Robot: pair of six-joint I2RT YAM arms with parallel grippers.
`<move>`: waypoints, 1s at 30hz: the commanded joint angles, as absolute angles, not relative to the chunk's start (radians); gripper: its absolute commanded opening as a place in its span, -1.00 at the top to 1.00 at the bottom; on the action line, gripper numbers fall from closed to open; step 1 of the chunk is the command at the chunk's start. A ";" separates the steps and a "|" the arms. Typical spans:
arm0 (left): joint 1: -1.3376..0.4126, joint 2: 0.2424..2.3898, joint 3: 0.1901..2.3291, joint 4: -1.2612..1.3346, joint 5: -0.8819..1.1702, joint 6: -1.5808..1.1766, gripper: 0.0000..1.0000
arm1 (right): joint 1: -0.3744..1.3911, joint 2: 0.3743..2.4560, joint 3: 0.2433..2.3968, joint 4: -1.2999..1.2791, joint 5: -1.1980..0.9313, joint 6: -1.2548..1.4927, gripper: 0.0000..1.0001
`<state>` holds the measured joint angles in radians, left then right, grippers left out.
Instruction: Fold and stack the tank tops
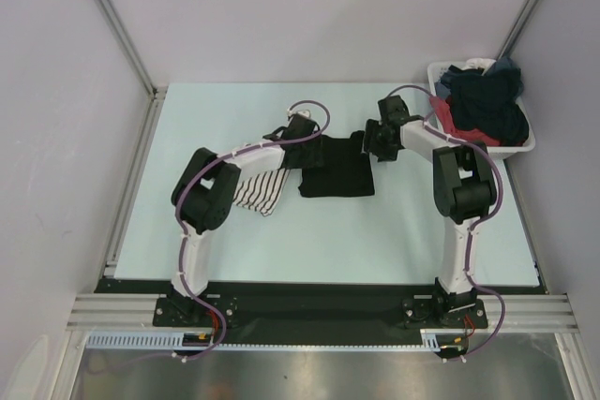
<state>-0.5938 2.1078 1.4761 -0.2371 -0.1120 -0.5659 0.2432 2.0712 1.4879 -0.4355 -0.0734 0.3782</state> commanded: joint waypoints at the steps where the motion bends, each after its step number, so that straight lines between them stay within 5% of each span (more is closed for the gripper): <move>1: -0.597 2.128 1.500 -0.281 -0.135 -0.557 -0.40 | 0.274 2.108 1.531 -0.460 -0.023 0.347 -0.21; 11: -0.595 2.217 1.574 -0.316 -0.107 -0.568 -0.01 | 0.350 2.216 1.658 -0.569 0.141 0.321 0.05; 15: -0.595 2.246 1.589 -0.325 -0.101 -0.575 0.17 | 0.360 2.261 1.701 -0.595 0.160 0.324 0.31; 22: -0.598 2.266 1.617 -0.322 -0.069 -0.571 0.99 | 0.345 2.224 1.636 -0.508 0.095 0.334 1.00; 30: -0.624 2.208 1.638 -0.342 -0.069 -0.542 0.99 | 0.339 2.031 1.453 -0.365 0.009 0.357 1.00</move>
<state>-0.5953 2.2211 1.6337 -0.2970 -0.0978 -0.5655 0.3443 2.1189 1.5368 -0.3946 0.0544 0.3466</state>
